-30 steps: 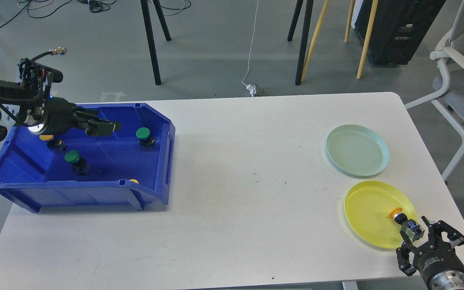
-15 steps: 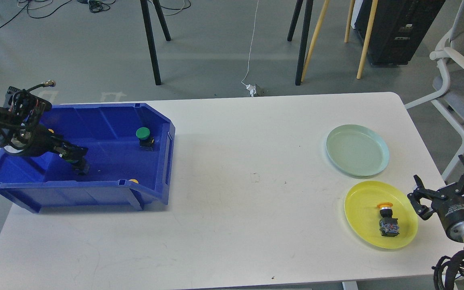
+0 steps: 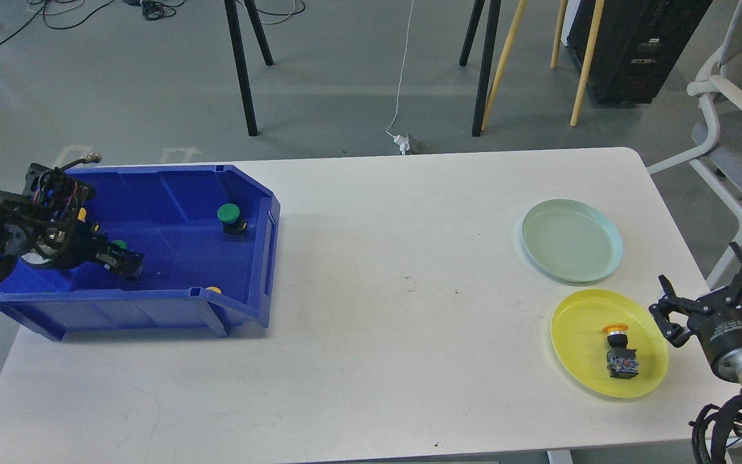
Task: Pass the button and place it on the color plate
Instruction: 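Grasp a green button in the bin with the left gripper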
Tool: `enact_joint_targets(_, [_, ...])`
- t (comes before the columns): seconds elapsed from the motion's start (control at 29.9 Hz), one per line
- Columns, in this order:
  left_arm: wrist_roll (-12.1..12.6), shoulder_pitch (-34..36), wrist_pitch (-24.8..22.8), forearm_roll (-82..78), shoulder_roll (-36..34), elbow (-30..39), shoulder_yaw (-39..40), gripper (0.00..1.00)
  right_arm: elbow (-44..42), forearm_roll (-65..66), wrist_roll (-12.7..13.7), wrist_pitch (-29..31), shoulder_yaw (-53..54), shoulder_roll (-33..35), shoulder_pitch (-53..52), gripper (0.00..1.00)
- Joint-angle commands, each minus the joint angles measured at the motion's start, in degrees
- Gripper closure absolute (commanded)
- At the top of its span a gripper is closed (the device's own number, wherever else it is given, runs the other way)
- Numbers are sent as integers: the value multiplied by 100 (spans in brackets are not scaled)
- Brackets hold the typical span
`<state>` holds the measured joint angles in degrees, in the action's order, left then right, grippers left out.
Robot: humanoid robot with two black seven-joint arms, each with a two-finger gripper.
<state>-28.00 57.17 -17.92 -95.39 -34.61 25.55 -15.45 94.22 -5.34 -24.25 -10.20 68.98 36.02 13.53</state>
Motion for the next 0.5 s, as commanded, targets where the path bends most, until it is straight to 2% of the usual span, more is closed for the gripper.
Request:
enact_joint_targets(0.0, [0, -5, 7, 3, 7, -24, 7, 31, 9, -2, 0, 0, -16, -8, 18, 1])
enact_joint_targets(0.13, [0, -13, 7, -6, 7, -33, -2, 50, 9, -2, 0, 0, -16, -8, 36, 1])
enact_joint_targets(0.23, [0, -13, 113, -6, 7, -33, -2, 55, 0, -2, -9, 0, -16, -8, 45, 1])
enact_joint_targets(0.3, [0, -22, 174, -50, -11, -33, -11, 81, 0, -2, -9, 0, -16, -8, 45, 1])
enact_joint_targets(0.33, [0, -22, 209, -50, -11, -33, -11, 86, 0, -2, -9, 0, -16, -8, 45, 1])
enact_joint_targets(0.47, [0, -14, 324, -50, -29, 46, 7, 95, 0, -2, -9, 0, -16, -8, 45, 1])
